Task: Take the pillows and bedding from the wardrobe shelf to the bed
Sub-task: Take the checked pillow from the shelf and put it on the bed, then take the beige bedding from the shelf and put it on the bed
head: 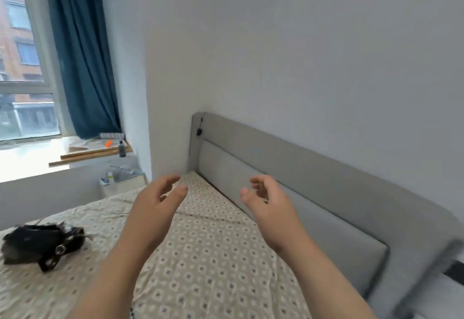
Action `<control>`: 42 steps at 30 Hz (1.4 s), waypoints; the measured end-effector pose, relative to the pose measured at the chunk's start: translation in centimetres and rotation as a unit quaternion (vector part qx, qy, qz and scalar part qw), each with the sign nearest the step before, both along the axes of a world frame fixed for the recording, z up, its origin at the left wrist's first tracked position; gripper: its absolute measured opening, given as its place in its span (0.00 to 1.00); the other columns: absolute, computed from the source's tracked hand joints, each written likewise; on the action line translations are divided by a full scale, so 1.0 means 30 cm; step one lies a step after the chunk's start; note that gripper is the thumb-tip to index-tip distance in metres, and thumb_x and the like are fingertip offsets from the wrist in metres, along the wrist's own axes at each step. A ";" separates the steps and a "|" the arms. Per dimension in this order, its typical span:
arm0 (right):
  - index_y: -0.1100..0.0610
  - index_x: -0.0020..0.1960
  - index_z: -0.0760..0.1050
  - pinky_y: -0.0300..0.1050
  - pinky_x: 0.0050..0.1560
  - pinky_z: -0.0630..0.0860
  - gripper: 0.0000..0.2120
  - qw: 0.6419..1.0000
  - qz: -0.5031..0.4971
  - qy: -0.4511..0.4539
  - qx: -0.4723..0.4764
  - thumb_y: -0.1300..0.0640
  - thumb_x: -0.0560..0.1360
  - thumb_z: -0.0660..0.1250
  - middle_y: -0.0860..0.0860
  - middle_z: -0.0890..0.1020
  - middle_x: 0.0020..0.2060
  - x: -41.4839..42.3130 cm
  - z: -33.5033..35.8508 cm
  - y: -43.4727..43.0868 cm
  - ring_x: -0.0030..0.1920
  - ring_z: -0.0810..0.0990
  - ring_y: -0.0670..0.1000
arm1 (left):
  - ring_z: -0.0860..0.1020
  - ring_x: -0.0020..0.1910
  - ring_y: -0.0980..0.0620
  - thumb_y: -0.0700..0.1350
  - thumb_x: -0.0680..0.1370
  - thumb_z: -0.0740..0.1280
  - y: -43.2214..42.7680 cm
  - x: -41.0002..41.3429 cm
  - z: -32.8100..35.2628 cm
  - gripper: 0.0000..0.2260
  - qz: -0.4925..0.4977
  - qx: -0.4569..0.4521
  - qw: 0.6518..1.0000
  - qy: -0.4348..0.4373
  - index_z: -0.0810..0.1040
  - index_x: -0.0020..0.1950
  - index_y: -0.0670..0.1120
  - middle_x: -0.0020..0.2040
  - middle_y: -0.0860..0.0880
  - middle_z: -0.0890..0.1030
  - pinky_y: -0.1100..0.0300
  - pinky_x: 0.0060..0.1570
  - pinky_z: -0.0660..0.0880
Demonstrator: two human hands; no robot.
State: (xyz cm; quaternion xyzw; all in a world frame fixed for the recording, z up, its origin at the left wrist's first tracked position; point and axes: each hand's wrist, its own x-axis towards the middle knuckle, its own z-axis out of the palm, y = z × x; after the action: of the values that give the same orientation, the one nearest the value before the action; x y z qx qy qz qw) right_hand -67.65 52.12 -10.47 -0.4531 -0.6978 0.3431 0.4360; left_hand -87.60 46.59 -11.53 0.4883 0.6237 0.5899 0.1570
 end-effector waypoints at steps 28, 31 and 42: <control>0.48 0.64 0.72 0.44 0.61 0.69 0.17 0.765 -0.637 0.044 0.082 0.47 0.76 0.66 0.42 0.75 0.59 1.259 0.183 -1.312 0.63 0.73 0.45 | 0.73 0.65 0.56 0.58 0.77 0.63 -0.545 1.650 0.211 0.19 -0.655 0.048 0.754 0.010 0.74 0.65 0.54 0.64 0.57 0.76 0.54 0.61 0.70; 0.50 0.63 0.72 0.45 0.62 0.70 0.17 0.739 -0.665 0.039 0.103 0.48 0.76 0.66 0.44 0.76 0.59 1.328 0.198 -1.450 0.63 0.73 0.46 | 0.72 0.65 0.57 0.55 0.78 0.63 -0.675 1.765 0.223 0.17 -0.687 0.064 0.724 -0.001 0.73 0.66 0.53 0.64 0.57 0.76 0.59 0.60 0.67; 0.50 0.63 0.73 0.46 0.64 0.70 0.17 0.561 -0.818 -0.019 0.125 0.49 0.76 0.66 0.45 0.77 0.60 1.472 0.253 -1.978 0.62 0.73 0.45 | 0.72 0.65 0.57 0.58 0.77 0.64 -1.149 2.164 0.317 0.18 -0.829 0.073 0.554 -0.023 0.74 0.65 0.55 0.64 0.57 0.76 0.56 0.63 0.68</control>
State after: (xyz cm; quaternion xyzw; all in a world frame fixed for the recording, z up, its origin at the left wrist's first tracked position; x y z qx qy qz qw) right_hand -23.48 -7.23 -2.87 -0.7771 -0.0721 -0.2596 0.5688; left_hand -22.69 12.13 -2.01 0.7851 -0.1064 0.2536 0.5550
